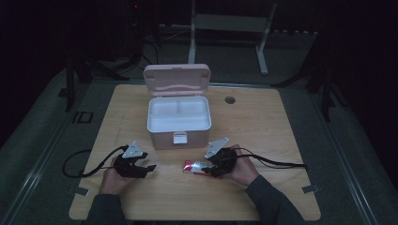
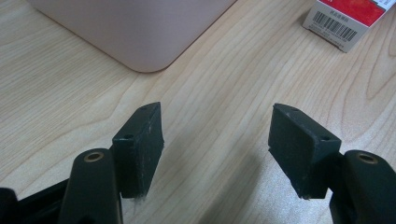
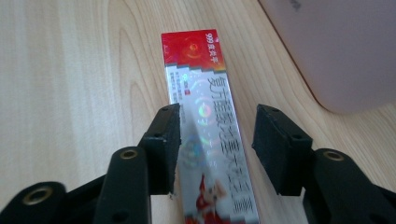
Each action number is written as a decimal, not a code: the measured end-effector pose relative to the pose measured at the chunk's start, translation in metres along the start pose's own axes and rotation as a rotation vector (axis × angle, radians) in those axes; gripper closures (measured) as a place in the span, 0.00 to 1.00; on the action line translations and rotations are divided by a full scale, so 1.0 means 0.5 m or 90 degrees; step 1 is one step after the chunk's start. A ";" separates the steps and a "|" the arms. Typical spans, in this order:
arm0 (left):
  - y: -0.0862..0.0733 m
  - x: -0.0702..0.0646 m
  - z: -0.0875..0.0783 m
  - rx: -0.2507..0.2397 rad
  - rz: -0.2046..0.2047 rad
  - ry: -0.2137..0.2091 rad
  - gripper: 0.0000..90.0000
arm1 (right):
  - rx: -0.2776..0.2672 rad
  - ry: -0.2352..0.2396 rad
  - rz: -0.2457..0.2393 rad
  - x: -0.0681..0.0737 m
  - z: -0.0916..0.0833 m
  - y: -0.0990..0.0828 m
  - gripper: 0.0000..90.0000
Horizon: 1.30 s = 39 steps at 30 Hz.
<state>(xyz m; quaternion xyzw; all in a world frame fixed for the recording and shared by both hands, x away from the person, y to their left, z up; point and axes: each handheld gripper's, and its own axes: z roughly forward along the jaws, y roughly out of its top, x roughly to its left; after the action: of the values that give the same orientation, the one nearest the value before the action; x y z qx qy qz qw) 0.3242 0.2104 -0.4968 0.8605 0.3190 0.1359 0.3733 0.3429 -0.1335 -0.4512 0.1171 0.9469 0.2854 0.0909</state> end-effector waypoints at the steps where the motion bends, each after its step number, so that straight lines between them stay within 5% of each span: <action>1: 0.000 0.000 0.000 0.000 0.000 0.000 0.39 | 0.004 0.001 -0.004 0.000 0.005 0.003 0.56; 9: 0.000 0.001 0.002 0.004 0.001 0.001 0.39 | 0.022 0.030 0.012 -0.003 0.044 0.004 0.52; 21: 0.001 0.000 0.001 0.004 0.000 -0.001 0.39 | 0.026 0.032 0.019 -0.009 0.054 0.004 0.53; 30: 0.000 0.000 0.001 0.003 -0.001 0.000 0.40 | 0.036 -0.002 0.017 -0.009 0.042 -0.005 0.56; 39: 0.000 -0.001 0.001 0.004 -0.001 -0.002 0.41 | 0.027 -0.018 0.069 -0.030 -0.005 -0.056 0.57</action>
<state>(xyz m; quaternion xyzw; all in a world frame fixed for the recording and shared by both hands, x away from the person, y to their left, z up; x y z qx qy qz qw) 0.3240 0.2095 -0.4971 0.8617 0.3195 0.1333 0.3710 0.3520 -0.1617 -0.4633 0.1740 0.9436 0.2682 0.0865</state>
